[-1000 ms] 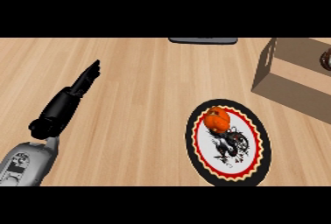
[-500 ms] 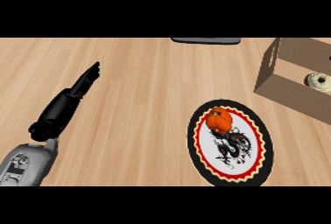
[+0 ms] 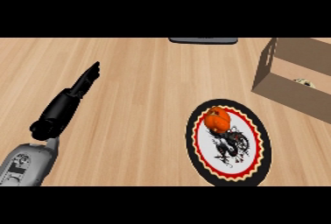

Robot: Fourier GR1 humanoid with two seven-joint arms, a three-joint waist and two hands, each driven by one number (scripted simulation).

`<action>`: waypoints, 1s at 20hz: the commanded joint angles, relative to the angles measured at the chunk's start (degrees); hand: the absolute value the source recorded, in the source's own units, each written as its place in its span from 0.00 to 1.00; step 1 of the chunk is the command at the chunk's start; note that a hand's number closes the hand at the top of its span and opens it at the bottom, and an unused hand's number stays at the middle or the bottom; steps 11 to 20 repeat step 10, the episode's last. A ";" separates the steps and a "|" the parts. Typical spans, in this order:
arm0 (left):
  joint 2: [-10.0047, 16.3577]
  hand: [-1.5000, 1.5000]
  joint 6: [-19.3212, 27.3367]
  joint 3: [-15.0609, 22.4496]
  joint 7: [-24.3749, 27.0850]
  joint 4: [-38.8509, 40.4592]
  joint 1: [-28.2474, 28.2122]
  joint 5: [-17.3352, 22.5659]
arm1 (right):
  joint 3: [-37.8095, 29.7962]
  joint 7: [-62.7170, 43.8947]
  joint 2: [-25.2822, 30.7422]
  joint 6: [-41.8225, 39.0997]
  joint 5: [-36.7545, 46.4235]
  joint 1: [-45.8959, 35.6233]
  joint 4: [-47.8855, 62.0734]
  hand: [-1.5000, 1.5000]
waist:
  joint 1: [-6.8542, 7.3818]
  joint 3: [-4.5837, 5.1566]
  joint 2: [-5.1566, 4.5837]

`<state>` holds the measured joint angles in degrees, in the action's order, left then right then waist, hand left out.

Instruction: Pick the cupcake from the plate and place it in the cardboard box

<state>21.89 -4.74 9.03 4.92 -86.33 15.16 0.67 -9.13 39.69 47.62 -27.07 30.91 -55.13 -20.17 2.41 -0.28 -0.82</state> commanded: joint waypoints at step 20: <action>-0.44 0.50 -0.70 0.04 -0.56 -1.05 1.22 -0.27 | -20.76 -13.18 4.42 -8.32 -20.74 -4.55 15.39 0.00 | 1.52 -0.13 -1.07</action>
